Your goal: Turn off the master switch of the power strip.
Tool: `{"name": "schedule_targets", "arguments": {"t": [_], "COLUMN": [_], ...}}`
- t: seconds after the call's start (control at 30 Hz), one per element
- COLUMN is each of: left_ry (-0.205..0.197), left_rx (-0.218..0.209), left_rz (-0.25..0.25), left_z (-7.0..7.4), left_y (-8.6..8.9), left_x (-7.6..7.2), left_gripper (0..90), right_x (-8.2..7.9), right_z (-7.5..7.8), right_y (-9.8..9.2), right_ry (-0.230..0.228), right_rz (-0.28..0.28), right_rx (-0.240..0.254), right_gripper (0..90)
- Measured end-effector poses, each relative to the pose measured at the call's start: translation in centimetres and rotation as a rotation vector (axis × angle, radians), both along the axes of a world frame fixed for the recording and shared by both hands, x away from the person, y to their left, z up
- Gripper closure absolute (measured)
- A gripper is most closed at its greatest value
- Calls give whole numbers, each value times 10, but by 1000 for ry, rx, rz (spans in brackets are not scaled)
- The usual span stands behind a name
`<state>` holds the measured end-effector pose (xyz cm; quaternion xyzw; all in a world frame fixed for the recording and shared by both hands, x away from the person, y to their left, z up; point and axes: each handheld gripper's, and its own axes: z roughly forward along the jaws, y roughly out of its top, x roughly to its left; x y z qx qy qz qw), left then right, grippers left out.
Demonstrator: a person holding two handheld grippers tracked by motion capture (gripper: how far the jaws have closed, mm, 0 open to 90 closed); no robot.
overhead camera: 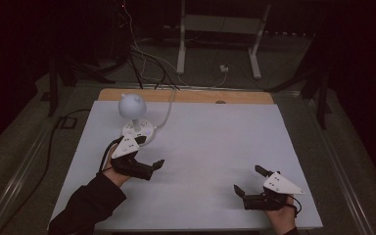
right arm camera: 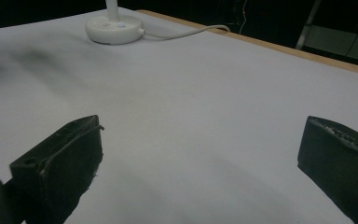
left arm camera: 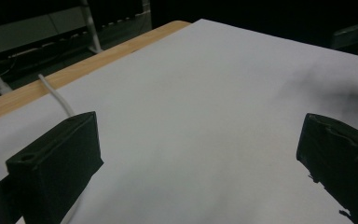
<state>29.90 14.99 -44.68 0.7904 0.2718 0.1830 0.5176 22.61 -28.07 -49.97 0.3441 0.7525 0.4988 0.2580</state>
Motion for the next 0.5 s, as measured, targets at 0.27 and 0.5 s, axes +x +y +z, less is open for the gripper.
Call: {"name": "schedule_targets", "arguments": {"t": [0.27,0.5], "left_ry": [-6,6], "left_rx": [4,19], "left_rz": [15,57], "left_z": [-5,-12], "left_y": [-4,-6], "left_x": [15,29], "left_gripper": [3,4], "right_x": [0,0], "right_z": [0,0], "right_y": [-1,-1], "right_ry": [1,3], "right_rz": [-1,-1], "right_rx": [-1,4], "right_gripper": [0,0]}}
